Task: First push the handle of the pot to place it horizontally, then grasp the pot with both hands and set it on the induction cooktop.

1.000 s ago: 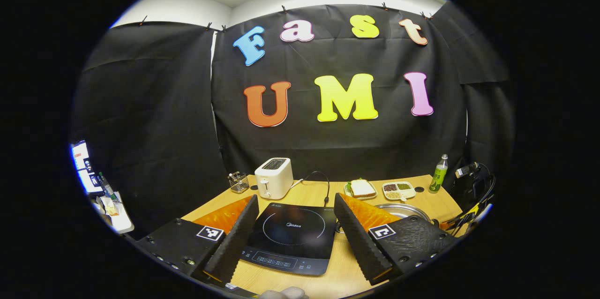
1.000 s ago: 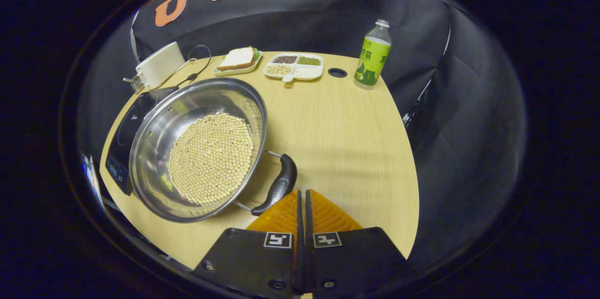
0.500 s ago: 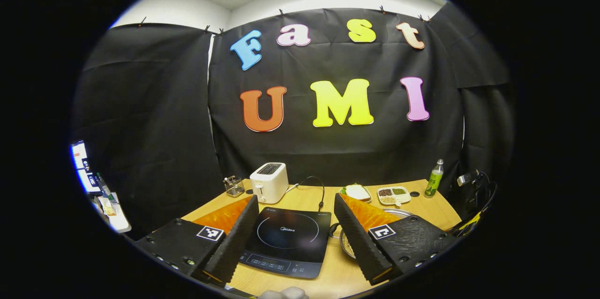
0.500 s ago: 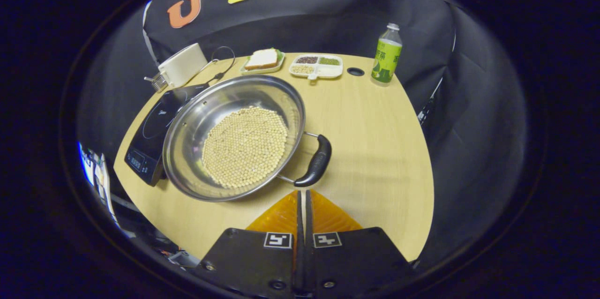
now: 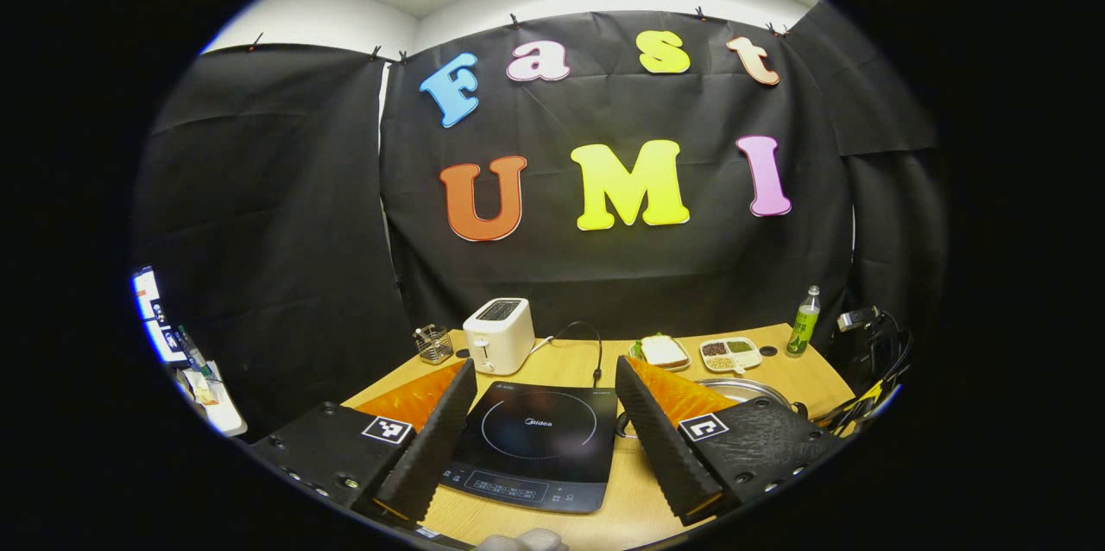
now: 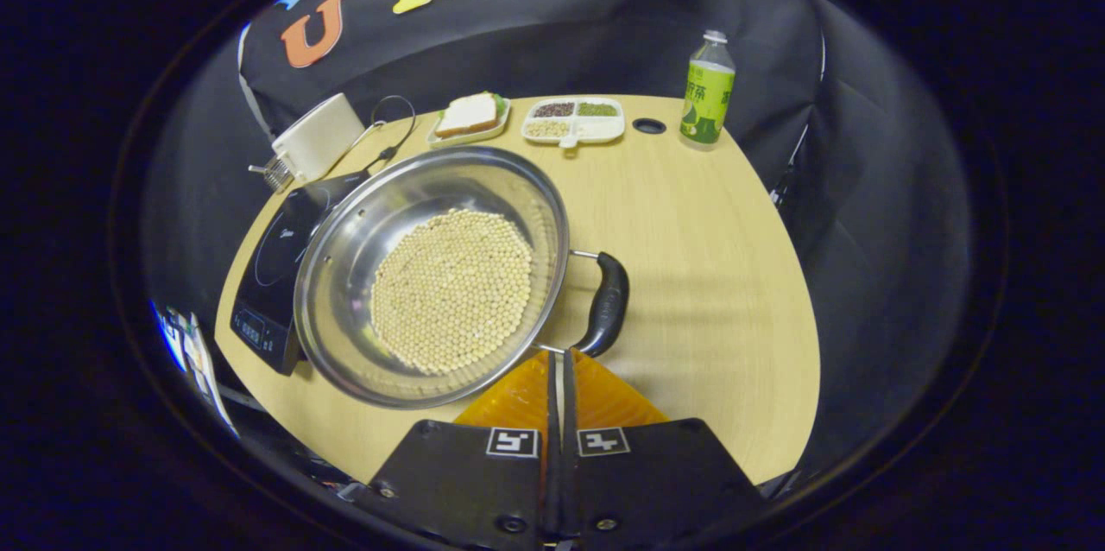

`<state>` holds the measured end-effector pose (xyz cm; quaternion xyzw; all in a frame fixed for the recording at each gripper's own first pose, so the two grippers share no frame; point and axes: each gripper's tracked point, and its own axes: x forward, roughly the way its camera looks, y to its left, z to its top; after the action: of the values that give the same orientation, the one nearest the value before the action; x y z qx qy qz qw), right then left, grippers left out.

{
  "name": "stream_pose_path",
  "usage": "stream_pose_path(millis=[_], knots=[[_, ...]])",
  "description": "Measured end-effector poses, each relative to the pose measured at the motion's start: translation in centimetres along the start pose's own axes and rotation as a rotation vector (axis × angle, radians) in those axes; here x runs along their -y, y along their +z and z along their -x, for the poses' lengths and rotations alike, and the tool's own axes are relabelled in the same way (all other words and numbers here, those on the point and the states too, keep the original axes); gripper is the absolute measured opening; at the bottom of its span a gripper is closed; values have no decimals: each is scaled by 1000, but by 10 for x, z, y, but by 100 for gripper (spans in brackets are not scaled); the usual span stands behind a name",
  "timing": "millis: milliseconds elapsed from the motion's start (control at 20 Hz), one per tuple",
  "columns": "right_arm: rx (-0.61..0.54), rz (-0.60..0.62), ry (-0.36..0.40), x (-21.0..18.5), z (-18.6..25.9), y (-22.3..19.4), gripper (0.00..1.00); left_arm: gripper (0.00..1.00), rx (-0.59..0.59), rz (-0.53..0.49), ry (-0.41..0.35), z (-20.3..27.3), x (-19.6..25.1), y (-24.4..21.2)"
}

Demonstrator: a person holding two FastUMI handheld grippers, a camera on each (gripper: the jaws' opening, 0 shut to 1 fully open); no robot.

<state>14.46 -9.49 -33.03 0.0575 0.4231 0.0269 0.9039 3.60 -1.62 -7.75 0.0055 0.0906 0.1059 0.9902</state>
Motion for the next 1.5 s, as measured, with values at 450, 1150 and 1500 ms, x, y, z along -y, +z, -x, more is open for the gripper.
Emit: stream_pose_path(millis=[450, 1150, 1500], knots=[[66, 63, -70, 24, -7, 41, 0, 96, -17, -22, -10, -29, 15, -17], [163, 95, -37, 26, -27, 74, 89, 97, -265, -22, -122, -136, 98, -147], [131, 61, -1, 21, -55, 71, 89, 97, -400, -20, -184, -162, 141, -217]])
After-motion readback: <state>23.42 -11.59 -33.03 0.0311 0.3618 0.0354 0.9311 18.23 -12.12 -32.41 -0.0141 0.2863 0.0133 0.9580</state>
